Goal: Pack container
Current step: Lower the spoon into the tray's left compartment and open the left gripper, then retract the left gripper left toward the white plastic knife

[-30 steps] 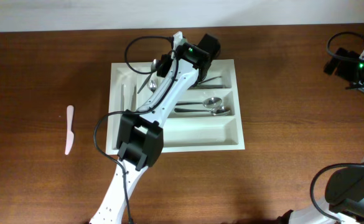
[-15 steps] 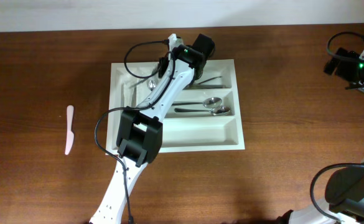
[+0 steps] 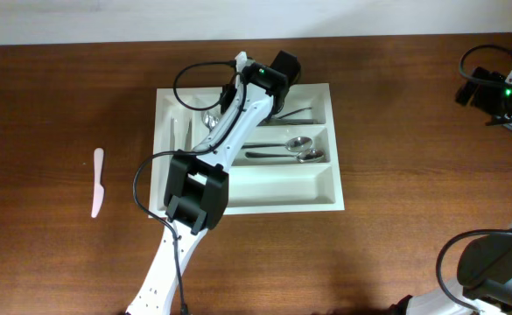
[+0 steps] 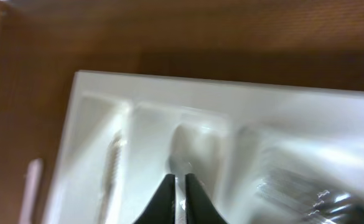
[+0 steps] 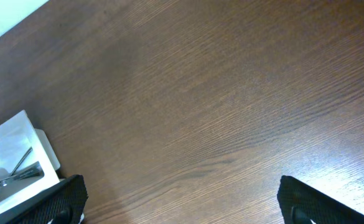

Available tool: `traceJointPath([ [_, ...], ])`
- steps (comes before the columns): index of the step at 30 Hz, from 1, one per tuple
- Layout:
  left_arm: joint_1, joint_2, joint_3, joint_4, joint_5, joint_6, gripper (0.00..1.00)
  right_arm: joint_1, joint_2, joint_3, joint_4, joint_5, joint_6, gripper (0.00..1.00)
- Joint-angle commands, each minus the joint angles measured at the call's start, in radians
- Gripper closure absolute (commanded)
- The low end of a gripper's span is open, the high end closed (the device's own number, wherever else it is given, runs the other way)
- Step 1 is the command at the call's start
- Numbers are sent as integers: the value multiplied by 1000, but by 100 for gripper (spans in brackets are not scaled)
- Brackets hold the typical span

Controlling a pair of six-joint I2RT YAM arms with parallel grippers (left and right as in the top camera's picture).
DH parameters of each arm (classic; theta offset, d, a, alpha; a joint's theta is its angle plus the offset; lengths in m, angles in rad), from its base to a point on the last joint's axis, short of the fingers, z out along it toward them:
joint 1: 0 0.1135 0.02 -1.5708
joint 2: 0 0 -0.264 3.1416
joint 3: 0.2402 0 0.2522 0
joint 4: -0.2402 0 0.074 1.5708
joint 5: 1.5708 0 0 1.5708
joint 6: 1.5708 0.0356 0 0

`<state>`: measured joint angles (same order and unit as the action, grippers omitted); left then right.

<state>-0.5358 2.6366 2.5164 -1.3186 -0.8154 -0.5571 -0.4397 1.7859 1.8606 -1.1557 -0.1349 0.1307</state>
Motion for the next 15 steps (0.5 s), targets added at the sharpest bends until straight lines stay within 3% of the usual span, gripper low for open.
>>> traceJointPath([
  [1, 0, 0, 93, -78, -111, -6, 88, 1, -6, 3, 0, 9, -3, 1],
  [5, 29, 0, 240, -260, -162, -7, 82, 1, -6, 3, 0, 9, -3, 2],
  [7, 55, 0, 321, -353, -161, -7, 72, 1, -6, 3, 0, 9, -3, 1],
  [11, 133, -40, 402, -369, 0, 192, 64, 1, -6, 3, 0, 9, -3, 2],
  [13, 184, -77, 402, -369, 98, 275, 53, 1, -6, 3, 0, 9, -3, 1],
  [15, 241, -108, 402, -369, 206, 419, 50, 1, -6, 3, 0, 9, -3, 1],
])
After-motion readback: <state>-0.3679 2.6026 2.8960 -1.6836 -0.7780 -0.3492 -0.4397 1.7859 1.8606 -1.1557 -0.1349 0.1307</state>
